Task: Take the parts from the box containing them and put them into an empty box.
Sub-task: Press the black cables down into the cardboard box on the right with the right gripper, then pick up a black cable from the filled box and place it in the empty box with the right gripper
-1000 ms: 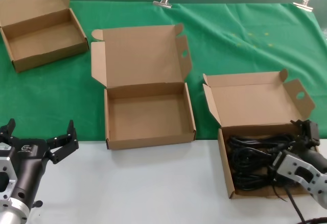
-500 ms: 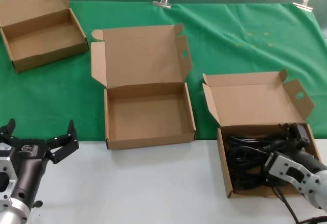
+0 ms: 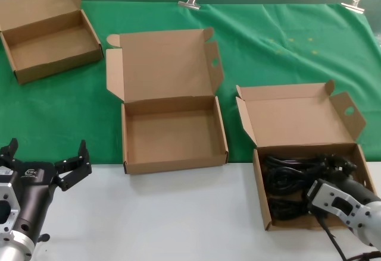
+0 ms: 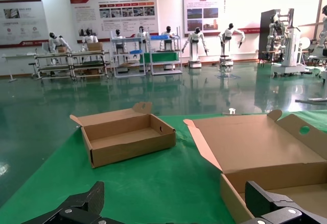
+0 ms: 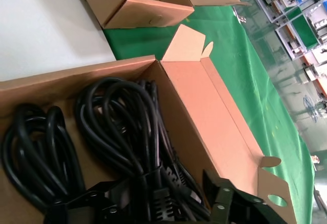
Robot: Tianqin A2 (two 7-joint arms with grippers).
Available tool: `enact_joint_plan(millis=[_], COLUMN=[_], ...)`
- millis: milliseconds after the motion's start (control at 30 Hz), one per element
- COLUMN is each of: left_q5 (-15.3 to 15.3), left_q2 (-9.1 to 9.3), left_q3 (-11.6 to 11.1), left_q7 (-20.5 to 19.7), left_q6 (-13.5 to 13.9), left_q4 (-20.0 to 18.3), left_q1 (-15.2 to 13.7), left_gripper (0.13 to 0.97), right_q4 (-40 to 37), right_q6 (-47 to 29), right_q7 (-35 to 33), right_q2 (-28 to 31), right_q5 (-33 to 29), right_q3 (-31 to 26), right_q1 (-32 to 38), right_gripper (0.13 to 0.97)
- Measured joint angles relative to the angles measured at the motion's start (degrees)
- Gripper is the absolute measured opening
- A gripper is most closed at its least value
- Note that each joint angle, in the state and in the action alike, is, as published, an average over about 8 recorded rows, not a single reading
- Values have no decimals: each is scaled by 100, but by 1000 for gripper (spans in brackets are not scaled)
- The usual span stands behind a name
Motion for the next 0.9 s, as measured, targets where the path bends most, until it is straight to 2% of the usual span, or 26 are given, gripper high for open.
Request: enact_joint_plan(millis=[200,333,600,900], left_q5=[0,0,0,0], left_q2=[0,0,0,0], left_q3=[0,0,0,0], left_q7=[0,0,0,0], left_q6=[0,0,0,0], left_q4=[0,0,0,0], left_q1=[0,0,0,0], left_gripper=[966,966,966,966], right_q4=[87,150,284,831], right_q6=[27,38,94,397], right_q7=[66,89,113,121], right_q2=[54,74,104,293], right_q5=[0,0,0,0], right_q3=[0,0,0,0], right_q1=[-43,-75,-120,-170], right_gripper=[426,426,273,204])
